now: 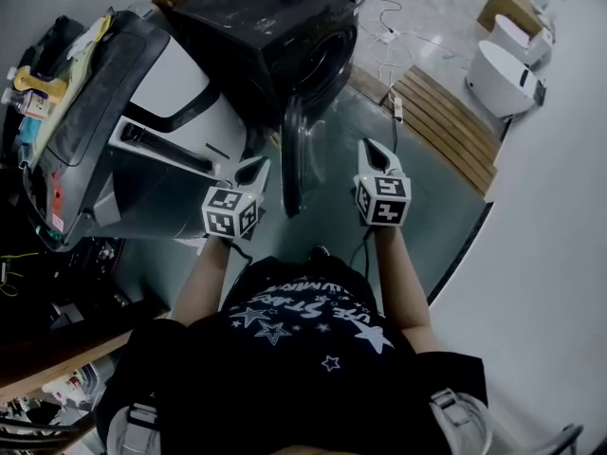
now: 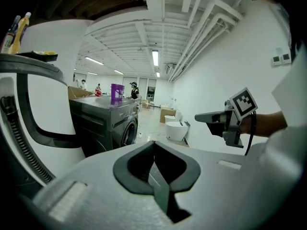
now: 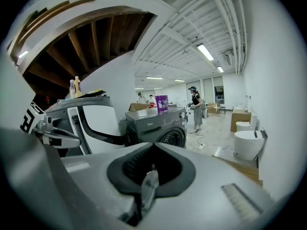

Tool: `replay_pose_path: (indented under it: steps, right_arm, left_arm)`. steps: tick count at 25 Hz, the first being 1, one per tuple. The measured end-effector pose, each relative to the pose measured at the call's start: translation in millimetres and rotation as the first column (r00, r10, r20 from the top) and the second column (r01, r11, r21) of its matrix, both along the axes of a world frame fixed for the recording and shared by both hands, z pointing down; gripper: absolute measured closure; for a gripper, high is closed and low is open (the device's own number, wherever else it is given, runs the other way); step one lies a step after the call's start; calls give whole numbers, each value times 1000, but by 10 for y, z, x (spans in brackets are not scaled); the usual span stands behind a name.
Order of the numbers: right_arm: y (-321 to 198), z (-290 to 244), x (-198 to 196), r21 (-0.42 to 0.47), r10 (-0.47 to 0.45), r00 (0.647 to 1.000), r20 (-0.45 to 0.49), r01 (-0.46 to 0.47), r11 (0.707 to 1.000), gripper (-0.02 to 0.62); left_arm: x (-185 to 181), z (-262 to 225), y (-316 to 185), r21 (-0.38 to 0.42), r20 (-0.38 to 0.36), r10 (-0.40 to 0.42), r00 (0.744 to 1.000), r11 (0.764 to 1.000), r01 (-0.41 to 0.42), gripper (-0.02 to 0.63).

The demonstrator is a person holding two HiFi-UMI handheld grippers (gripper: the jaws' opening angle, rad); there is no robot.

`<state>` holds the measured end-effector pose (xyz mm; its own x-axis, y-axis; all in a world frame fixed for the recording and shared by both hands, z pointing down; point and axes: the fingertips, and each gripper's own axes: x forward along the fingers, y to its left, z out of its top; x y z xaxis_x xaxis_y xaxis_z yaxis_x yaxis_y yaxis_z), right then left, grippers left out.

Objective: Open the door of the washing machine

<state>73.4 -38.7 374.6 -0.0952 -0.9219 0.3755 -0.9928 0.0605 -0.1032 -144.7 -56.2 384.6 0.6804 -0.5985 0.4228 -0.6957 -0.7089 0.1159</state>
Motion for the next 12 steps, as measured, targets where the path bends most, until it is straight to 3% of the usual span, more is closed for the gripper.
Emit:
replay_pose_path:
  steps: [6,12]
  right_arm:
    - [228,-138,-233,5,62,998,4,-62,998,591]
    - [486,-202,-690,11,77,997,4,-77,997,591]
  left_arm:
    - [-295,-128,161,-1,-29,35,999,999,-35,595]
    - [-849,-224,300,-1,-63,19,998,1000,-19,595]
